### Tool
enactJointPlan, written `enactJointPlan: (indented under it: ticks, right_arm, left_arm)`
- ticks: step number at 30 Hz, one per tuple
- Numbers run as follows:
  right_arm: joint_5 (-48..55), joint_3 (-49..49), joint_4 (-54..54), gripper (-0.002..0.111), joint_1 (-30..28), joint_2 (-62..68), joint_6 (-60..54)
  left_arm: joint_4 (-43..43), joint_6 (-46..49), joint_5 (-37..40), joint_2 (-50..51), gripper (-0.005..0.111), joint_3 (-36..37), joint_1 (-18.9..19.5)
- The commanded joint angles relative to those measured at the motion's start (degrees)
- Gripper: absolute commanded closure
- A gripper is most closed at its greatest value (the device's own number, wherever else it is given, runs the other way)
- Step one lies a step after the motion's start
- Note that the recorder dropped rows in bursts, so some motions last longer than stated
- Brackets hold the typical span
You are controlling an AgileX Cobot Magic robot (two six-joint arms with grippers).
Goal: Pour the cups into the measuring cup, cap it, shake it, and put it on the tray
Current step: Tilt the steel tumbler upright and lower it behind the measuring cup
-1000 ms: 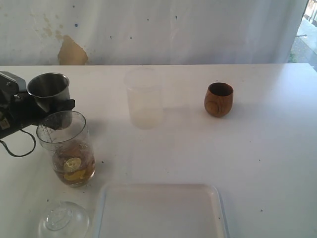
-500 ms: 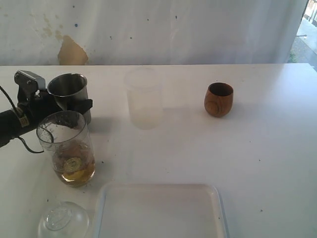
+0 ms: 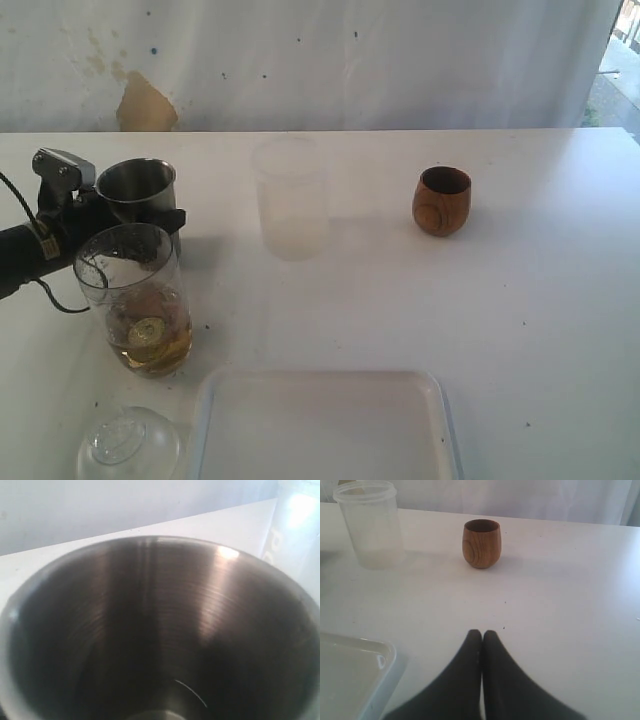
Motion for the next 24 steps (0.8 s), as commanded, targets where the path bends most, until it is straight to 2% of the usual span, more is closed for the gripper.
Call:
enactJointPlan:
  ticks: [1, 8, 13, 24]
  right_arm:
    - [0.0, 0.3, -0.1, 0.108, -0.3, -0.3, 0.0]
    - [0.0, 0.3, 0.1, 0.108, -0.3, -0.3, 0.0]
    - [0.0, 0.3, 0.1, 0.108, -0.3, -0.3, 0.0]
    - [0.0, 0.3, 0.1, 0.108, -0.3, -0.3, 0.0]
  left_arm:
    - [-1.0, -0.4, -1.2, -0.2, 0.003, -0.3, -0.2]
    - [-0.7, -1.4, -2.6, -0.3, 0.002, -0.3, -0.1]
    - [-0.9, -1.4, -8.4, -0.3, 0.002, -0.3, -0.1]
    - [-2.6, -1.3, -8.8, -0.3, 0.002, -0.3, -0.1]
